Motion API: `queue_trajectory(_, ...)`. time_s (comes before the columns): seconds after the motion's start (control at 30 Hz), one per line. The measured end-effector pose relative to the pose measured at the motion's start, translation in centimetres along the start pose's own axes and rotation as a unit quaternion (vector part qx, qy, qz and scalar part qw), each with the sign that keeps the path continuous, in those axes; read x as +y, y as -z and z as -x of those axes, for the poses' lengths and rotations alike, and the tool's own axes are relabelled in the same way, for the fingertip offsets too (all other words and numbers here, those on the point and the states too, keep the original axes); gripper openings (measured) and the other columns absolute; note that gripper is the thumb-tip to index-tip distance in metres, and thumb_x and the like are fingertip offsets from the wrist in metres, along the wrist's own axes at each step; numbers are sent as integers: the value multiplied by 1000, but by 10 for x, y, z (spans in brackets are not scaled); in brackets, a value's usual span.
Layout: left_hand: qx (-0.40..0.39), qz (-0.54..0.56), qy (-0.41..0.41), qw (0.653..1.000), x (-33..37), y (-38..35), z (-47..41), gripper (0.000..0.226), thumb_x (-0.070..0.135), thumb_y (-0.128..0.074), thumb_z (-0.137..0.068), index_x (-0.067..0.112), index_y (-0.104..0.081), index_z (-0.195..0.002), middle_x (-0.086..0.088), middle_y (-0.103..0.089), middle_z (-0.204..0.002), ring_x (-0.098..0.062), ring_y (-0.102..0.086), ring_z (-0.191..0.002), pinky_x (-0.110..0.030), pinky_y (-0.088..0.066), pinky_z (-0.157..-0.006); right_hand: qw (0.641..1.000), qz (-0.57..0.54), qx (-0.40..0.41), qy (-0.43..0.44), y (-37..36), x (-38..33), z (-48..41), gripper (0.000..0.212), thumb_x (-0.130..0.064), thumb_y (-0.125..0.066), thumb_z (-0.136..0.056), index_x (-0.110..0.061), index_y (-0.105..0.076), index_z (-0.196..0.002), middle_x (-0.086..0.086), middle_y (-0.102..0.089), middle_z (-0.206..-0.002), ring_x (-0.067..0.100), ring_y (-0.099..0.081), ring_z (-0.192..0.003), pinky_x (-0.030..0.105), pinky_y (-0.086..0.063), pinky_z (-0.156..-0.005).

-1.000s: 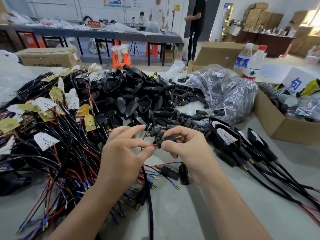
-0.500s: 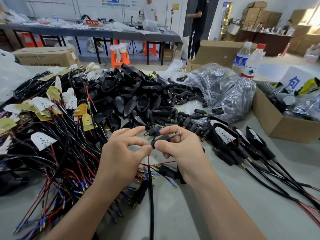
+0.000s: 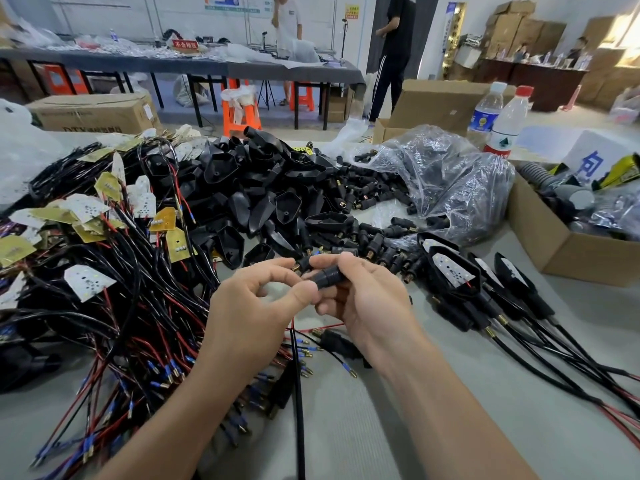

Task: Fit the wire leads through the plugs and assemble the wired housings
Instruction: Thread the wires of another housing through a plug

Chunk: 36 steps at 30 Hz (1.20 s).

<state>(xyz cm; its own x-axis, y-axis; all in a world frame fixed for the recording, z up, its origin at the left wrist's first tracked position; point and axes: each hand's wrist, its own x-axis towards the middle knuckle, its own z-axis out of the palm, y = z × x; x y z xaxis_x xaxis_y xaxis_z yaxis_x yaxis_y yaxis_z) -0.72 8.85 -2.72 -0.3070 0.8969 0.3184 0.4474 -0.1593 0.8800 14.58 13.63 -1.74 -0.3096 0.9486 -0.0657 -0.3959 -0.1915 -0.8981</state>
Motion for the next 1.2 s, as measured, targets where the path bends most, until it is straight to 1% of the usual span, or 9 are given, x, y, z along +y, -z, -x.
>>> queue_trajectory(0.13,7,-33,-1,999,-1,2,1,14,42,-87,-74,48,-75,-78,35,-67,-105,16,-57,-108,-17,-39,-86,996,79,-8,34,-2,2,2,44,-22,-34,-112,5,-69,-107,21,-75,-89,23,-61,-63,27,-47,-53)
queue_trajectory(0.4,-18,-46,-9,999,-1,3,-1,21,29,-84,-80,48,-75,-84,30,-66,-115,14,-51,-118,-27,-37,-102,989,119,33,77,7,-4,1,49,-29,-33,-112,-7,-76,-102,13,-79,-96,17,-63,-62,25,-42,-53)
queue_trajectory(0.57,-21,-37,2,999,0,-1,1,22,27,-82,-81,45,-69,-82,34,-65,-112,12,-54,-101,-20,-39,-85,988,26,106,112,11,-12,-2,49,-27,-36,-112,0,-72,-93,23,-76,-88,20,-60,-52,25,-42,-47)
queue_trajectory(0.67,-16,-61,16,998,0,-4,2,22,30,-79,-83,46,-65,-89,39,-62,-108,-2,-56,-87,-22,-40,-73,989,4,87,116,6,-10,1,49,-26,-37,-112,0,-70,-87,25,-74,-83,23,-63,-53,26,-50,-47)
queue_trajectory(0.8,-20,-120,-68,990,4,-1,6,43,25,-81,-80,54,-66,-107,30,-61,-101,0,-56,-89,-18,-43,-72,992,14,43,115,-2,-9,3,44,-21,-40,-111,0,-69,-85,23,-73,-81,22,-64,-53,28,-53,-48)
queue_trajectory(0.87,-41,-112,-57,991,4,-3,7,47,28,-84,-80,65,-64,-101,18,-63,-87,-8,-59,-75,-31,-52,-66,992,35,20,123,-5,-7,5,42,-18,-43,-110,-1,-71,-84,23,-73,-81,21,-62,-54,27,-53,-49)
queue_trajectory(0.93,-57,-117,-38,991,0,-4,6,45,31,-82,-84,70,-62,-93,17,-65,-82,-7,-60,-66,-32,-54,-62,990,54,-3,134,-8,-5,6,38,-19,-48,-107,-6,-75,-84,21,-74,-86,20,-63,-59,26,-53,-52)
queue_trajectory(1.07,-59,-34,-8,998,-4,-7,5,20,22,-72,-94,42,-68,-98,18,-74,-81,-5,-67,-70,-21,-56,-64,992,33,37,119,-7,-5,6,30,-33,-60,-96,-11,-79,-89,15,-75,-94,20,-65,-67,27,-56,-59)
queue_trajectory(1.2,-58,135,73,986,-1,-6,-1,25,3,-69,-94,27,-72,-92,1,-74,-73,-16,-65,-64,-30,-62,-65,975,144,152,70,0,7,-1,28,-25,-60,-101,-10,-74,-83,9,-72,-74,21,-65,-59,38,-61,-60)
